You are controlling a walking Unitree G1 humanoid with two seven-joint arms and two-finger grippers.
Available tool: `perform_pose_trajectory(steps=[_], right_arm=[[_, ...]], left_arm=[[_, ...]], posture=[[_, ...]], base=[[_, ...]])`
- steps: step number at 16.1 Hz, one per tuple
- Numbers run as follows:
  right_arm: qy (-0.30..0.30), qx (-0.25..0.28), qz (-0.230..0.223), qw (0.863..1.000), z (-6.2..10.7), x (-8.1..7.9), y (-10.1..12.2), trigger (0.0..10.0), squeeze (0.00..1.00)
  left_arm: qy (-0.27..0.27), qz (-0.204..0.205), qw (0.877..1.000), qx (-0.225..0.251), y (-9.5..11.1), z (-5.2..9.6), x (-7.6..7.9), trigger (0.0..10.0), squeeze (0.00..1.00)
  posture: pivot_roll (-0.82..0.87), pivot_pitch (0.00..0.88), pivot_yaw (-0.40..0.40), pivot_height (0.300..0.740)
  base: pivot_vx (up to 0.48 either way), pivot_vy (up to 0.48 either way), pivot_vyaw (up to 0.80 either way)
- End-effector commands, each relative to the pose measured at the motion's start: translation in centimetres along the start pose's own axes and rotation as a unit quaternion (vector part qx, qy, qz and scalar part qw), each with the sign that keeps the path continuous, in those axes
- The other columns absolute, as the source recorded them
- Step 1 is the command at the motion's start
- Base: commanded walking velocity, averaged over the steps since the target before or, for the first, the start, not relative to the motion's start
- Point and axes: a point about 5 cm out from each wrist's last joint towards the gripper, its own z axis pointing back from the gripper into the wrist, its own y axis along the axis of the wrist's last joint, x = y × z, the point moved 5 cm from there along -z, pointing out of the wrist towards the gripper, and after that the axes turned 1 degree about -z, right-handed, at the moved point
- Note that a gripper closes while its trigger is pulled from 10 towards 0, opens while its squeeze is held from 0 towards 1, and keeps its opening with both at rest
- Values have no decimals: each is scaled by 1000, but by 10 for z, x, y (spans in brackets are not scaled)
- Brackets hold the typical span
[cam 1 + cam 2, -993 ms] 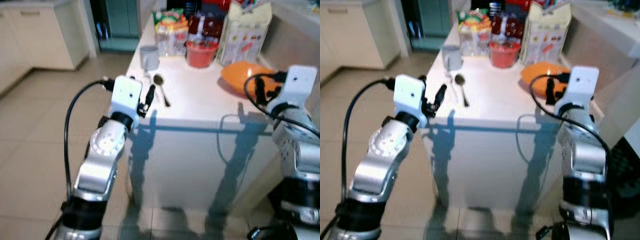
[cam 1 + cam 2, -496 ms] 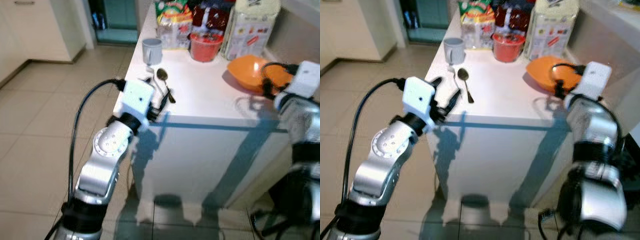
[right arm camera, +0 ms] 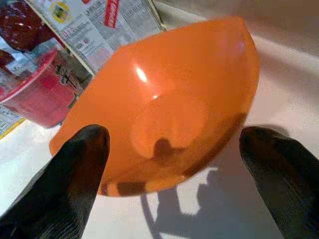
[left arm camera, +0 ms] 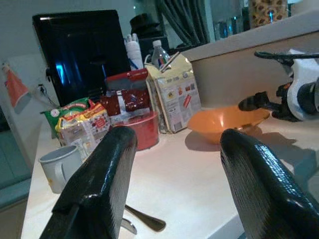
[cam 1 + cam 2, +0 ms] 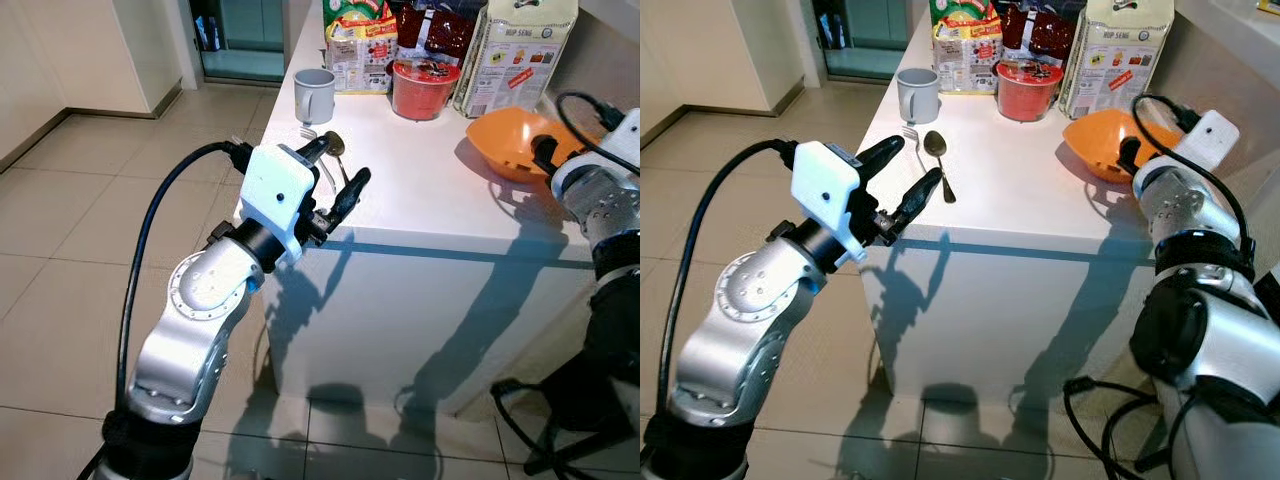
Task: Setting the table
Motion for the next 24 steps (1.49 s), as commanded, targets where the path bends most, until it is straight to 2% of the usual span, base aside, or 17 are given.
perform_pose_trajectory(steps=[1, 15, 17, 18, 24], right_arm=[[-3, 8, -11, 1000, 0, 0, 7, 10000, 0], [-3, 8, -11, 1000, 0, 0, 7, 10000, 0], [-24, -2, -58, 998, -1, 6, 3, 10000, 0], [-27, -3, -67, 997, -1, 5, 4, 10000, 0], [-29, 1, -71, 997, -1, 6, 7, 10000, 0]], left_arm=[[-5, 1, 1000, -2, 1, 2, 0, 10000, 0], [-5, 1, 1000, -2, 1, 2, 0, 10000, 0], [-30, 12, 999, -16, 3, 10, 8, 10000, 0], [-37, 14, 999, -19, 4, 12, 10, 10000, 0], [-38, 12, 999, -22, 6, 13, 10, 10000, 0]], posture=[[37, 0, -46, 740], [37, 0, -46, 740], [56, 0, -32, 740], [56, 0, -33, 740], [58, 0, -36, 740]], base=[[0, 0, 0], [0, 0, 0], [0, 0, 0], [0, 0, 0], [0, 0, 0]])
